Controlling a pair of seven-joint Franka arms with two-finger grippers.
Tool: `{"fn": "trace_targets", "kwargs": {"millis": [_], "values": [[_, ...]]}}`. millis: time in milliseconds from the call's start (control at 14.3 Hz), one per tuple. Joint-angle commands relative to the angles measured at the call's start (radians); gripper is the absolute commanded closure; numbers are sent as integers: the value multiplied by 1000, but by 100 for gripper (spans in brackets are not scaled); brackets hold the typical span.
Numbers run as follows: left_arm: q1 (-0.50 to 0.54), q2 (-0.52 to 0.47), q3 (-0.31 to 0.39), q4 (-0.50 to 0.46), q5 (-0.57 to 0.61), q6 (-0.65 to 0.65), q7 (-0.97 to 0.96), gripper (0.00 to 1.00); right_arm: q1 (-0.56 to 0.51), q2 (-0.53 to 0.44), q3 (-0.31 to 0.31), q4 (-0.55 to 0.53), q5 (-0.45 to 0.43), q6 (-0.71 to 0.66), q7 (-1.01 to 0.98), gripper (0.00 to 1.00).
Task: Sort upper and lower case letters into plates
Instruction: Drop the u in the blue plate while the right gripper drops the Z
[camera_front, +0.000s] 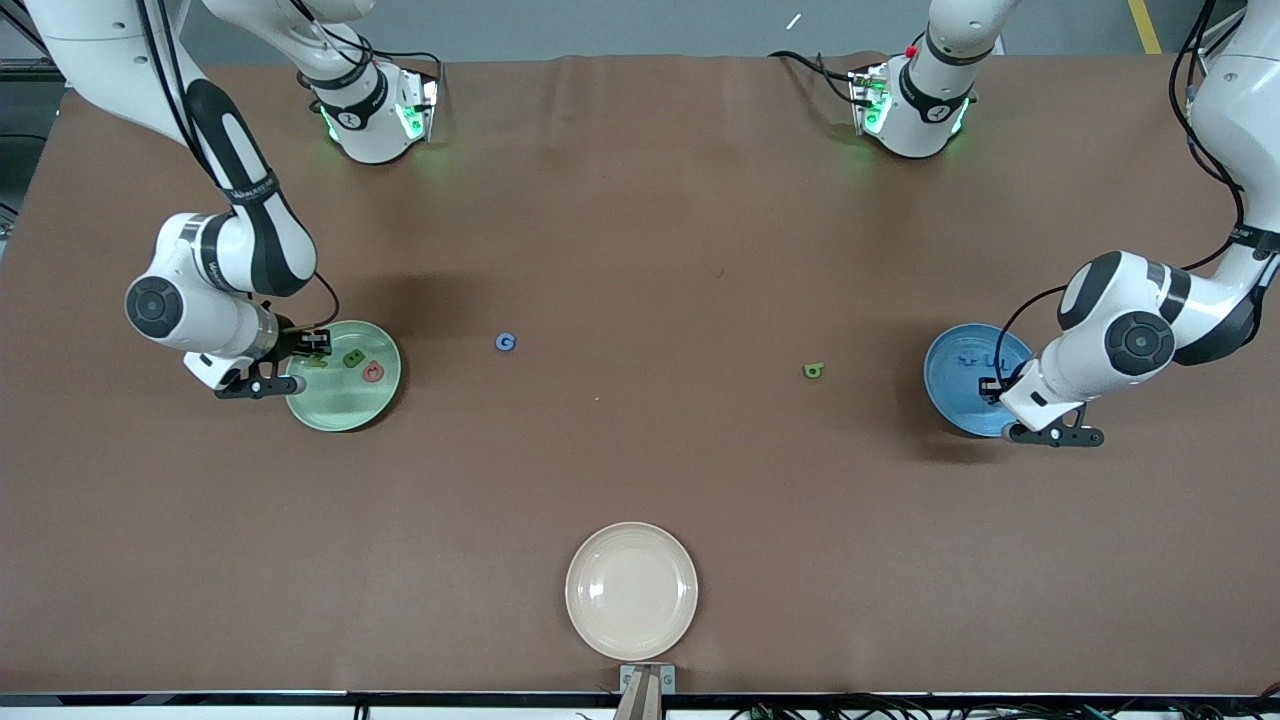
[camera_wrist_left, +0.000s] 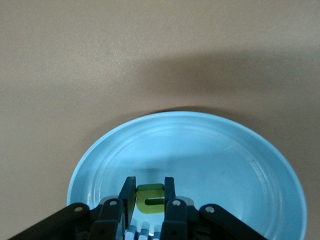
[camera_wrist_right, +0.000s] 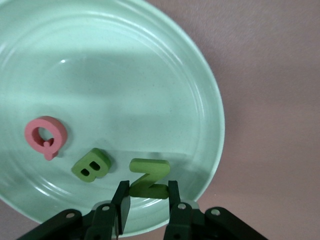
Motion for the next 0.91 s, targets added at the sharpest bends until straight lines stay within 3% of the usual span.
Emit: {"fn": "trace_targets", "kwargs": {"millis": [0, 349, 419, 489, 559, 698, 838], "values": [[-13, 9, 14, 14, 31, -8, 17, 78, -3, 7, 6, -7, -2, 9, 2, 96], [-13, 22, 17, 14, 37, -8, 19, 76, -2, 30, 8, 5, 1, 8, 5, 90], [-13, 22, 15, 15, 36, -8, 19, 62, -2, 30, 8, 10, 1, 6, 6, 79], [-13, 21, 15, 15, 36, -8, 20, 38, 4, 30, 9, 11, 1, 5, 6, 49], [-14, 15, 14, 15, 36, -8, 20, 13, 6, 30, 9, 19, 1, 1, 8, 0], [-20, 1, -4, 18, 28, -20, 14, 1, 3, 27, 9, 49, 1, -37, 6, 0], [-20, -2, -63, 18, 10, -31, -4, 1, 9, 21, 11, 117, 3, -168, 12, 0]]}}
